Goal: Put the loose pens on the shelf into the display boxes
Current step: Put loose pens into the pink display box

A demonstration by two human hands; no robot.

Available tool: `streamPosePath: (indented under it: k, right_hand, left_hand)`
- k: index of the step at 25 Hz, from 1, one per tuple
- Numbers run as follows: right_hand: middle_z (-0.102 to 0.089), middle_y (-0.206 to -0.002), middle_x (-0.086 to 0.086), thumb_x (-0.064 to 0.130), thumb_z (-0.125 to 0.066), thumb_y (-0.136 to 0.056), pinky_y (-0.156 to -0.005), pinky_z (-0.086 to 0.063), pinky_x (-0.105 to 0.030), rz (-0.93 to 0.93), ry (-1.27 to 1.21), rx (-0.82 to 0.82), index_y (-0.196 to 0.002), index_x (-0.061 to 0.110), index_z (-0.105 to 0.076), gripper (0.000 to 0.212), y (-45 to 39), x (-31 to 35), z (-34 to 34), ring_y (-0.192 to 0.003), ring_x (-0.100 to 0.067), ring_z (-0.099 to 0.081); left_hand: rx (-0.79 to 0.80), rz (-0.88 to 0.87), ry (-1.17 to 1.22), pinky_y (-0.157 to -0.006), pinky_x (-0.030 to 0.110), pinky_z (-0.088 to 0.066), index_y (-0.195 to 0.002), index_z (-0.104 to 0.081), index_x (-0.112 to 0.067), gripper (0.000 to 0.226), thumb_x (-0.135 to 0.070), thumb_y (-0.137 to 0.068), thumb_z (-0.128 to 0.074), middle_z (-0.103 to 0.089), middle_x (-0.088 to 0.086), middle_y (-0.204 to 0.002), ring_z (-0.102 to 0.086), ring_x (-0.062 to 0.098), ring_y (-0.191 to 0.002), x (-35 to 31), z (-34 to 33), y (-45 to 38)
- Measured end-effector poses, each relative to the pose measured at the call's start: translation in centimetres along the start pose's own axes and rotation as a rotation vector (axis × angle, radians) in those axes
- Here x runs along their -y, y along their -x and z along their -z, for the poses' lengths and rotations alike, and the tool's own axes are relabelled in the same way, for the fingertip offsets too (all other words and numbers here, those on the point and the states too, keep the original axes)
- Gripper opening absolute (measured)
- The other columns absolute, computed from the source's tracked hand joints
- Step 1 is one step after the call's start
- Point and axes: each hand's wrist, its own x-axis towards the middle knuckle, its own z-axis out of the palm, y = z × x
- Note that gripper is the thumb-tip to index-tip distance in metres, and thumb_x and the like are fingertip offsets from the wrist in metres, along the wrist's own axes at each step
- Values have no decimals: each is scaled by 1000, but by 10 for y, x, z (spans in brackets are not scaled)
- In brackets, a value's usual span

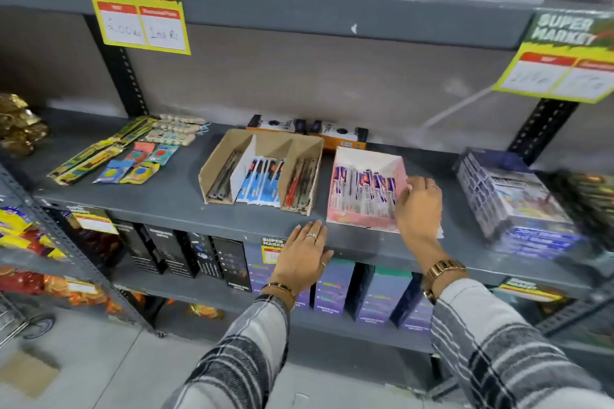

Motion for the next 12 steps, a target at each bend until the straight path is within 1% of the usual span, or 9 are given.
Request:
streamPosePath:
  k: [2, 4, 7, 9, 12]
  right_hand:
    - [-61, -115, -31, -8, -45, -88, -91, -44, -43, -145, -27, 29, -112, -12, -60, 29, -1, -23, 4, -108, -42, -56]
    - [-61, -116, -32, -6, -47, -88, -88, -48, -43, -223, -6, 106, -114, -11, -60, 29, -1, -39, 6, -108, -43, -58]
    - [-57, -121, -30, 6, -56, -89, -91, -49, -43, -259, 58, 272, -118, -8, -57, 32, 2, -47, 1, -111, -43, -57]
    - [-56, -123, -29, 12, -56, -91, -94, -48, -44, -286, 82, 316, -117, -8, -57, 33, 2, -49, -3, -114, -42, -55]
    - [-59, -121, -28, 9, -56, -91, -94, -48, -42, -278, 140, 344, -115, -8, -59, 29, -2, -50, -4, -114, -41, -57]
  left_hand:
    - [21, 1, -2, -122, 34, -7, -148, -14, -5, 57, -36, -102, -27, -15, 11, -159, -13, 23, -147, -5, -2, -4]
    - [28, 26, 7, -122, 34, -8, -148, -14, -5, 58, -37, -102, -26, -17, 11, -159, -13, 23, -147, -8, -2, -6]
    - [26, 53, 33, -121, 33, -12, -147, -19, -5, 56, -37, -102, -27, -21, 11, -157, -17, 23, -146, -10, 2, -10]
    - [35, 63, 48, -120, 32, -16, -146, -21, -5, 55, -35, -102, -29, -23, 12, -157, -19, 23, -146, -11, 6, -12]
    - [46, 77, 69, -120, 32, -18, -146, -23, -4, 54, -35, -102, -30, -24, 12, -156, -20, 23, -146, -12, 8, -12]
